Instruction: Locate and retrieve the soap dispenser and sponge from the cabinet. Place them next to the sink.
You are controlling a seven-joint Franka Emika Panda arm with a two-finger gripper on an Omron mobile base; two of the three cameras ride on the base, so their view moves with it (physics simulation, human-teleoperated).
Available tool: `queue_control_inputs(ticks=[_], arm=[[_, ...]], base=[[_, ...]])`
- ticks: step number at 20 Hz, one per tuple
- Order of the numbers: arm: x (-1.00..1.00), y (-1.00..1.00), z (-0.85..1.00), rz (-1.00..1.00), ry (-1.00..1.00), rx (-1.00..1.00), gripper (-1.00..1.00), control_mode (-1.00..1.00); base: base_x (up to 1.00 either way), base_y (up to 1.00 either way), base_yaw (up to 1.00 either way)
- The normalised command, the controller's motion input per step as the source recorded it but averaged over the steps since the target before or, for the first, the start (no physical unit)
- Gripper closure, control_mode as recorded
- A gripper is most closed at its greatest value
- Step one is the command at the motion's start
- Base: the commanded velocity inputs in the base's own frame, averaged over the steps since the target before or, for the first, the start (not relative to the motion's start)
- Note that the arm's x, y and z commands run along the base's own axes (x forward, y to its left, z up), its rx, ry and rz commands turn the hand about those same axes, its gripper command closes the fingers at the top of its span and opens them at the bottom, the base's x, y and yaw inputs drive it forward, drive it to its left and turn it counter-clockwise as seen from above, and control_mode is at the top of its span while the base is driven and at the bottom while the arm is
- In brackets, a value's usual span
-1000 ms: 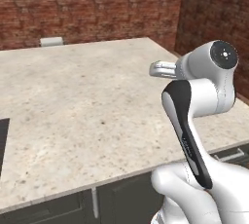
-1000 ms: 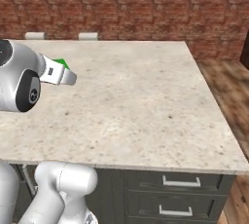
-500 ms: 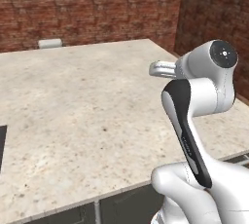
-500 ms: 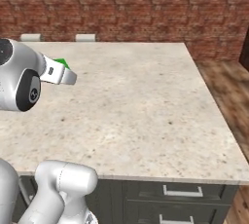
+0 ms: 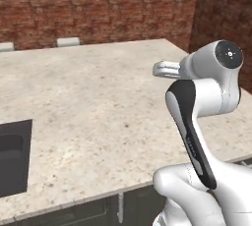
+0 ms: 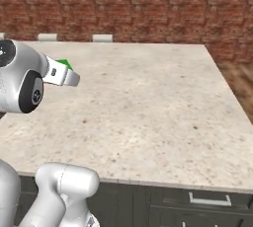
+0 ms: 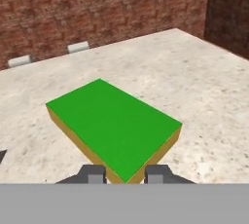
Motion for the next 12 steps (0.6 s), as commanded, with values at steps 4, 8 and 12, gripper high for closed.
queue_control_inputs(ticks=[4, 8, 12], arm=[[0.00, 0.00, 0.00, 0.00, 0.00, 0.00, 1.00, 1.00], [0.00, 0.00, 0.00, 0.00, 0.00, 0.00, 1.00, 1.00], [0.00, 0.00, 0.00, 0.00, 0.00, 0.00, 1.00, 1.00]], base=[[-0.19, 0.58, 0.27], [-0.13, 0.62, 0.25], [0.00, 0.43, 0.10]])
